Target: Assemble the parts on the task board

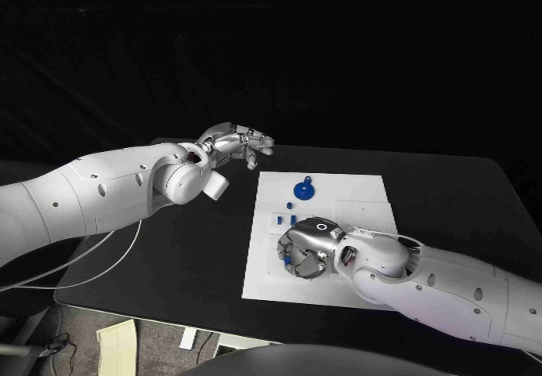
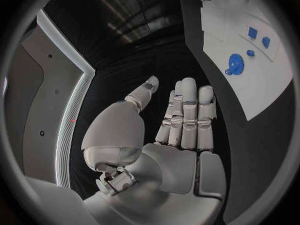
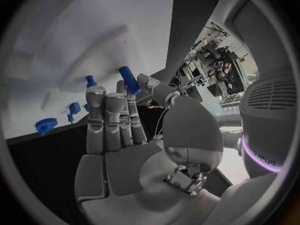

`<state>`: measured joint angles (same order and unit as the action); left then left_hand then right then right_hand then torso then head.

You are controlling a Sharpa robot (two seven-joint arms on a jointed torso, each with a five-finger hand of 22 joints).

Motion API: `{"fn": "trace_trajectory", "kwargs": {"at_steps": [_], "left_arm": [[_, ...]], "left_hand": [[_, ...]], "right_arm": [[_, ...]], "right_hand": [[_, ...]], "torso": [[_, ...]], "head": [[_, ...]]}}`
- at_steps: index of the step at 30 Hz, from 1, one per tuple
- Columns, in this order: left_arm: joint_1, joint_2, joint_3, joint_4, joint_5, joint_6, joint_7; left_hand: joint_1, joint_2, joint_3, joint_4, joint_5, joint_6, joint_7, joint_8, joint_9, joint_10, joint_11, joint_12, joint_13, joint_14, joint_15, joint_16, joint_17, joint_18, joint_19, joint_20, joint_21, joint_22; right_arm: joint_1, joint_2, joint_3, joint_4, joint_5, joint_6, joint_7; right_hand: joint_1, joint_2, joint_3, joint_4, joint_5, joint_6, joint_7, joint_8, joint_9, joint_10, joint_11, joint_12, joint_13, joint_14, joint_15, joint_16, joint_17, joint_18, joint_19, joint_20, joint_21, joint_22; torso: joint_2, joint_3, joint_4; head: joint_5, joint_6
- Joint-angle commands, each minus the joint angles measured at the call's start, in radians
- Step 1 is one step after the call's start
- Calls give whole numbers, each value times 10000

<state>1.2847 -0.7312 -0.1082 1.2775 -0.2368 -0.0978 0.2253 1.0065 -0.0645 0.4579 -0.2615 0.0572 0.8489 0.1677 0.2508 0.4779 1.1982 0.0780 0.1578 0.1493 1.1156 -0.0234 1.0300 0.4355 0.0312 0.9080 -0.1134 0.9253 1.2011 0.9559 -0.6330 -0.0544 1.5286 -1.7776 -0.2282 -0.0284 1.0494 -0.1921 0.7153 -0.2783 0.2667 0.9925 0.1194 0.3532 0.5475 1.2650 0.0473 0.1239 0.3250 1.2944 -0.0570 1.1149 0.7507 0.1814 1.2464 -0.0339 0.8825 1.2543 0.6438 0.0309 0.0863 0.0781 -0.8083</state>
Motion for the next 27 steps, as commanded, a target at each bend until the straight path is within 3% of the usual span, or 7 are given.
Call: {"fn": "trace_trajectory", "kwargs": {"at_steps": [1,20,24,27], "left_arm": [[6,10,6,28,-27,164,56],[7,-7,6,27,-27,146,28],[7,-9,6,24,-27,141,24],[7,-20,5,15,-27,138,10]], "left_hand": [[-51,40,-21,54,-7,-6,71,61,-9,6,88,-2,10,15,-7,-63,16,803,-16,-80,-69,11],[-54,32,-23,59,-7,-14,73,62,-12,-1,89,-4,10,17,-6,-67,23,804,-13,-80,-71,14],[-52,30,-23,58,-7,-16,73,62,-13,-2,89,-4,10,17,-6,-68,24,804,-12,-81,-71,15],[-51,28,-23,58,-7,-17,73,62,-13,-3,90,-5,10,18,-6,-69,25,804,-12,-81,-72,15]], "right_arm": [[-40,11,-34,20,338,164,271],[-40,-120,-34,67,394,-465,264],[-39,-215,-34,120,585,-593,385],[-32,-358,-32,218,839,-786,474]], "right_hand": [[-125,11,-211,-43,79,-85,41,-79,-29,-105,94,-74,-27,-82,9,-73,-19,804,-114,2,-24,-5],[36,-181,-482,-52,186,-268,140,-278,-109,-303,185,-271,-89,-174,97,-133,-50,804,-214,12,-146,-51],[-8,-307,-626,-58,288,-381,197,-361,-140,-424,237,-359,-122,-235,148,-171,-70,804,-278,23,-200,-66],[-158,-476,-1057,-94,563,-723,344,-562,-228,-806,364,-558,-241,-258,274,-146,-58,804,-319,14,-200,-41]], "torso": [[3,3,2],[3,-2,1],[1,2,6],[1,4,3]], "head": [[7,1],[-9,13],[-18,14],[-20,26]]}}
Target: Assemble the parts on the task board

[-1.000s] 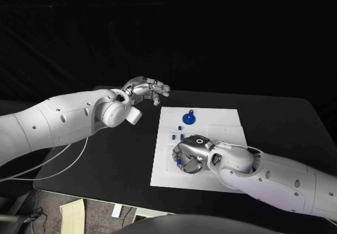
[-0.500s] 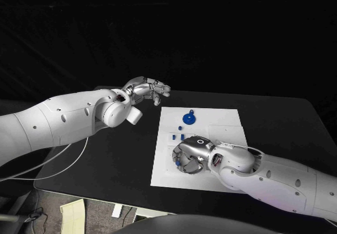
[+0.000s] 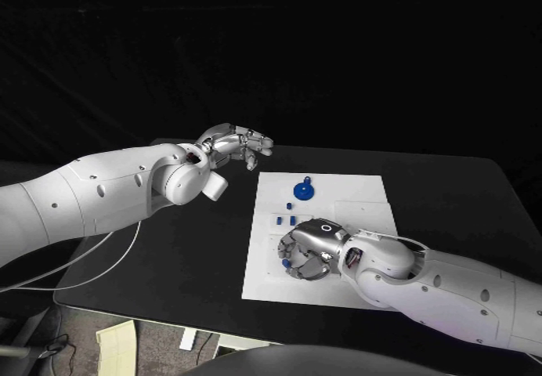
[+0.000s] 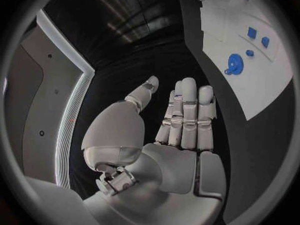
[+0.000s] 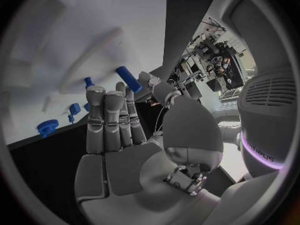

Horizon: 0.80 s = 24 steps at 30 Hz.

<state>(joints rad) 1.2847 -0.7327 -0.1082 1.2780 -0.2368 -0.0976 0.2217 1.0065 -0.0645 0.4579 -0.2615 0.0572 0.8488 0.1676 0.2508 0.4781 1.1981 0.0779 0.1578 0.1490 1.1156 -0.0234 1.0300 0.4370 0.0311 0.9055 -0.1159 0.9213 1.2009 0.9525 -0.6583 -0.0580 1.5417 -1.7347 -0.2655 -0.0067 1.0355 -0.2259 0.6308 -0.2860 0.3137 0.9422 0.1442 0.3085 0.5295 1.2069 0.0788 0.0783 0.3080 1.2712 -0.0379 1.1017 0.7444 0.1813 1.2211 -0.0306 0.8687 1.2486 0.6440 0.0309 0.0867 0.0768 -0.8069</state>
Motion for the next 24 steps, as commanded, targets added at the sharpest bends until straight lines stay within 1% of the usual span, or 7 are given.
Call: {"fn": "trace_trajectory", "kwargs": {"at_steps": [1,3,10,15,16,19,24], "left_arm": [[7,-8,5,7,-27,133,47],[7,-13,5,0,-27,130,47],[7,7,5,-72,-27,146,48],[7,32,4,-160,-27,125,50],[7,60,4,-183,-27,118,56],[5,85,1,-237,-27,112,58],[1,128,-8,-309,-1,122,39]], "left_hand": [[-51,27,-23,58,-7,-17,74,62,-15,-2,91,-5,13,18,-6,-69,11,805,12,-56,-33,17],[-49,26,-23,57,-7,-19,74,62,-16,-3,91,-5,13,18,-6,-69,11,805,12,-56,-33,17],[-43,20,-21,54,-7,-21,74,63,-17,-4,91,-5,14,18,-6,-71,14,806,13,-57,-34,18],[-43,19,-21,54,-8,-22,75,63,-17,-4,91,-4,14,18,-6,-72,15,806,13,-56,-35,18],[-43,19,-21,55,-8,-22,75,63,-17,-4,91,-4,14,18,-6,-72,15,806,13,-56,-35,19],[-46,22,-21,60,-8,-22,75,65,-17,-3,91,-4,15,19,-6,-72,16,805,14,-56,-36,19],[-55,22,-24,68,-8,-22,76,67,-18,-1,91,-2,16,20,-6,-74,19,804,15,-55,-37,20]], "right_arm": [[6,-140,6,119,451,-478,266],[30,-222,17,211,548,-679,315],[332,-564,176,628,1650,-993,564],[974,-1016,351,799,4020,-793,534],[1248,-1271,403,847,4728,-481,200],[1890,-1594,437,695,5010,227,-154],[2386,-1994,435,399,5185,914,-508]], "right_hand": [[-44,-189,-323,-21,98,-320,140,-172,-76,-340,91,-134,-112,-55,119,-17,7,805,-95,-23,-72,21],[-73,-282,-625,0,-134,-664,295,-357,-176,-805,257,-144,-297,-397,279,-156,-31,805,-414,12,-280,-29],[-295,-421,-1121,102,-589,-883,407,-448,-270,-1133,361,-94,-555,-563,388,-142,-30,805,-543,90,-410,-65],[-369,-316,-1186,197,-642,-839,389,-409,-274,-1071,349,-26,-608,-593,372,-130,-34,805,-561,109,-448,-78],[-400,38,-1121,330,-688,-692,345,-322,-238,-806,277,138,-549,-559,339,-101,-25,805,-526,113,-438,-80],[-357,451,-990,434,-847,-508,255,-205,-183,-461,158,405,-453,-617,222,-121,-35,805,-582,128,-480,-88],[-497,729,-1091,441,-1061,-179,70,63,51,-109,-108,1337,15,-729,-54,-103,-33,805,-719,209,-505,-24]], "torso": [[-3,4,-6],[-6,3,-11],[-9,26,-24],[-14,42,-40],[-18,29,-40],[-30,42,-51],[-75,89,-112]], "head": [[-12,29],[-18,37],[-56,106],[-192,226],[-235,267],[-313,357],[-491,475]]}}
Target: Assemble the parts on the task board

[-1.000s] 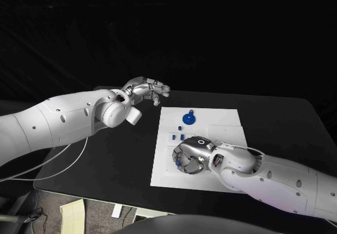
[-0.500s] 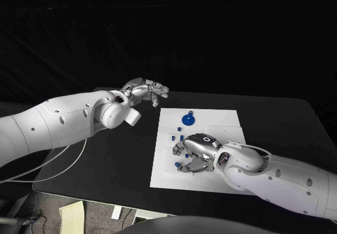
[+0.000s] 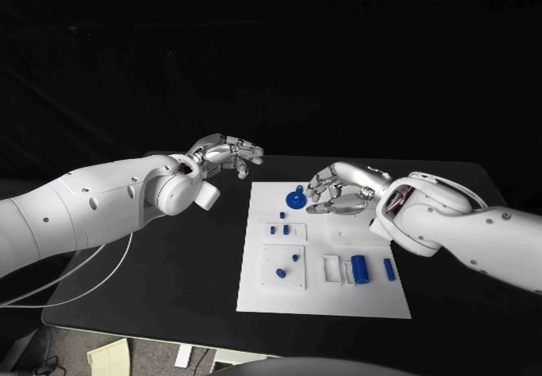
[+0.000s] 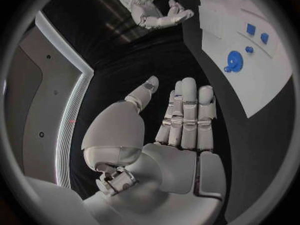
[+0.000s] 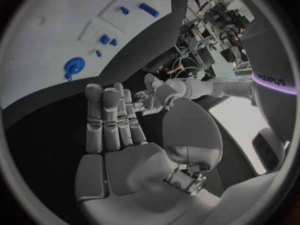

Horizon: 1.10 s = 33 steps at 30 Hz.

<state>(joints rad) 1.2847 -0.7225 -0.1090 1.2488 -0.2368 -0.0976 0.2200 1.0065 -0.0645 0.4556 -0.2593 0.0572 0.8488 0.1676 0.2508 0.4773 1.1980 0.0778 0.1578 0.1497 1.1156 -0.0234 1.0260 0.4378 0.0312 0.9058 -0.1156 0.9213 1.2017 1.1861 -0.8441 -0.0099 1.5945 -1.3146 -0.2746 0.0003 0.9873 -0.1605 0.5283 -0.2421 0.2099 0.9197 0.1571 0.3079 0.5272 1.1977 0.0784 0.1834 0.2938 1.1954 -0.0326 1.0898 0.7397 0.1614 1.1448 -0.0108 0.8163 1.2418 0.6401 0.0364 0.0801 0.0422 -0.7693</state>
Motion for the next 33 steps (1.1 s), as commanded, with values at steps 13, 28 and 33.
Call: {"fn": "trace_trajectory", "kwargs": {"at_steps": [13,28,33], "left_arm": [[-130,59,-9,-59,58,147,72],[-152,-6,-13,-67,58,121,78],[-152,1,-13,-65,44,106,76]], "left_hand": [[-68,22,-5,59,-8,-21,77,70,-11,0,92,0,11,20,-5,-38,14,803,14,-56,-39,14],[-70,14,-5,64,-8,-22,76,74,-12,0,91,1,12,21,-6,-41,19,804,15,-57,-42,16],[-69,10,-6,64,-8,-23,75,75,-12,0,91,1,12,21,-6,-41,21,804,16,-57,-42,17]], "right_arm": [[300,-766,-111,-208,1396,4183,-4385],[300,-1544,-482,372,1906,5172,-5844],[300,-1700,-806,510,2106,5097,-5954]], "right_hand": [[-627,160,889,1002,-1360,20,-426,24,788,-962,-773,7704,6256,462,-795,1651,1555,1004,814,-584,1171,800],[-1896,-567,1648,2039,-1615,-39,-478,-91,1065,-434,-815,8928,7221,745,-786,2018,2380,1004,1281,-558,1401,757],[-2110,-515,1671,2146,-1611,65,-516,-53,1157,-379,-859,9215,7469,763,-826,1996,2490,1004,1320,-601,1423,748]], "torso": [[-164,127,-184],[-149,110,-188],[-157,86,-203]], "head": [[-662,328],[-845,283],[-929,227]]}}
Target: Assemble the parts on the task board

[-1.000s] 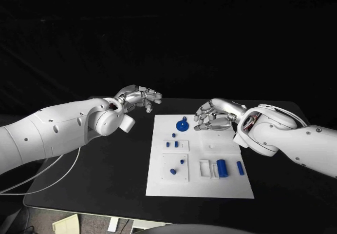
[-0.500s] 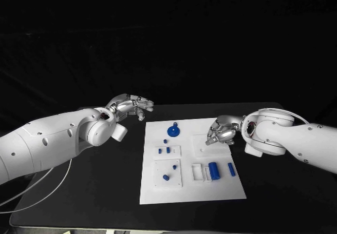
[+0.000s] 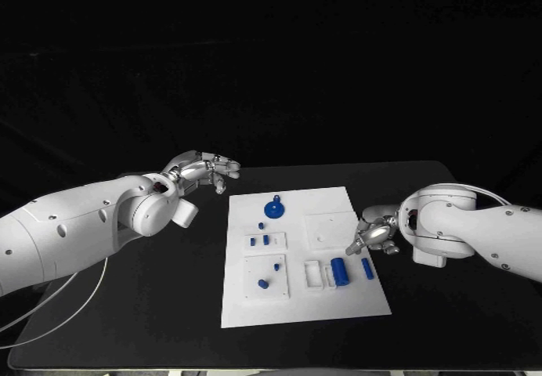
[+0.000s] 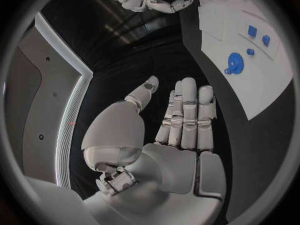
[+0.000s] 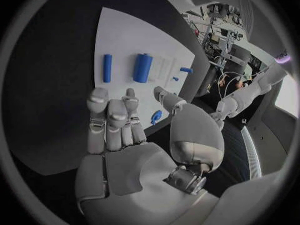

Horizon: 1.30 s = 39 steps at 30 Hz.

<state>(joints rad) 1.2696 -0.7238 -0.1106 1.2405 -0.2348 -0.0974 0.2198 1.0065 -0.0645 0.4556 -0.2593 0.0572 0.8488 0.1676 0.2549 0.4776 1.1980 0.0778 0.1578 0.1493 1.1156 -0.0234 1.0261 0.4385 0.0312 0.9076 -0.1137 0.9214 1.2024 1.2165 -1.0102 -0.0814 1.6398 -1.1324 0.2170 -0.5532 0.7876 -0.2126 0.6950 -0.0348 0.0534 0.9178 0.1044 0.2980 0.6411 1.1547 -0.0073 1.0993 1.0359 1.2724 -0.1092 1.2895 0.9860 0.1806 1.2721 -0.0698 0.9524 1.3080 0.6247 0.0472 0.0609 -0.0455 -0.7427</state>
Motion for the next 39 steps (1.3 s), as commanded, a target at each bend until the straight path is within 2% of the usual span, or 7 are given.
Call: {"fn": "trace_trajectory", "kwargs": {"at_steps": [1,8,13,16,22,33,39], "left_arm": [[-1,17,3,16,24,103,75],[0,33,3,29,19,120,83],[0,33,3,29,18,130,87],[0,13,3,42,17,136,82],[-1,29,3,25,17,175,67],[-1,21,3,30,17,203,57],[-1,10,4,45,-8,227,42]], "left_hand": [[-69,9,-6,64,-8,-23,75,34,-15,0,91,2,16,22,-6,-42,14,804,-3,-76,-42,10],[-69,5,-6,66,-8,-23,75,36,-15,0,91,2,17,22,-7,-42,16,804,-2,-76,-43,11],[-72,6,-6,71,-8,-24,75,36,-16,0,91,3,17,23,-7,-43,18,804,-1,-76,-43,12],[-76,8,-6,76,-8,-25,76,37,-16,0,91,3,18,24,-6,-44,19,804,-1,-76,-44,12],[-101,11,-13,101,-11,-28,77,40,-18,-2,92,3,19,23,-5,-49,24,802,0,-74,-48,15],[-130,14,-18,133,-11,-36,79,42,-22,-9,93,1,19,21,-4,-57,32,801,-1,-73,-54,18],[-131,13,-18,136,-11,-39,79,42,-23,-12,94,0,19,20,-4,-59,33,802,-3,-73,-56,19]], "right_arm": [[-4,-41,-155,66,321,147,-419],[-11,150,-616,49,562,-256,-398],[-34,315,-679,-25,563,-353,-401],[-34,460,-708,-130,608,-244,-415],[-153,743,-816,-202,623,-396,-393],[-440,1010,-843,-533,402,-567,-308],[-576,1192,-870,-614,439,-680,-217]], "right_hand": [[-157,18,-15,86,-45,72,11,32,18,51,-3,77,70,-2,-62,0,43,812,51,-12,69,89],[-408,32,-99,148,-44,-83,63,-138,-62,25,42,138,164,15,-18,-8,138,812,43,-16,103,105],[-578,16,-203,184,-43,-58,74,-174,-93,21,57,158,201,28,-2,-12,189,812,40,-12,130,117],[-761,-10,-333,227,-45,-90,87,-227,-125,-11,72,147,218,21,11,-39,217,812,11,-3,135,121],[-871,113,-581,81,-43,-83,96,-277,-157,-51,79,140,252,21,20,-83,269,812,-52,-15,154,137],[-876,160,-606,24,-43,-52,93,-286,-166,-76,77,125,262,18,18,-119,285,812,-85,-18,147,132],[-827,349,-578,-76,-44,40,74,-269,-167,-72,60,127,280,35,6,-148,316,812,-105,-11,163,136]], "torso": [[-7,-28,-21],[-17,-50,-41],[-7,-40,-31],[-8,-53,-35],[-2,-52,-21],[-6,-66,-34],[-2,-66,-22]], "head": [[-58,-62],[-100,-117],[-99,-153],[-118,-178],[-114,-200],[-87,-232],[-58,-266]]}}
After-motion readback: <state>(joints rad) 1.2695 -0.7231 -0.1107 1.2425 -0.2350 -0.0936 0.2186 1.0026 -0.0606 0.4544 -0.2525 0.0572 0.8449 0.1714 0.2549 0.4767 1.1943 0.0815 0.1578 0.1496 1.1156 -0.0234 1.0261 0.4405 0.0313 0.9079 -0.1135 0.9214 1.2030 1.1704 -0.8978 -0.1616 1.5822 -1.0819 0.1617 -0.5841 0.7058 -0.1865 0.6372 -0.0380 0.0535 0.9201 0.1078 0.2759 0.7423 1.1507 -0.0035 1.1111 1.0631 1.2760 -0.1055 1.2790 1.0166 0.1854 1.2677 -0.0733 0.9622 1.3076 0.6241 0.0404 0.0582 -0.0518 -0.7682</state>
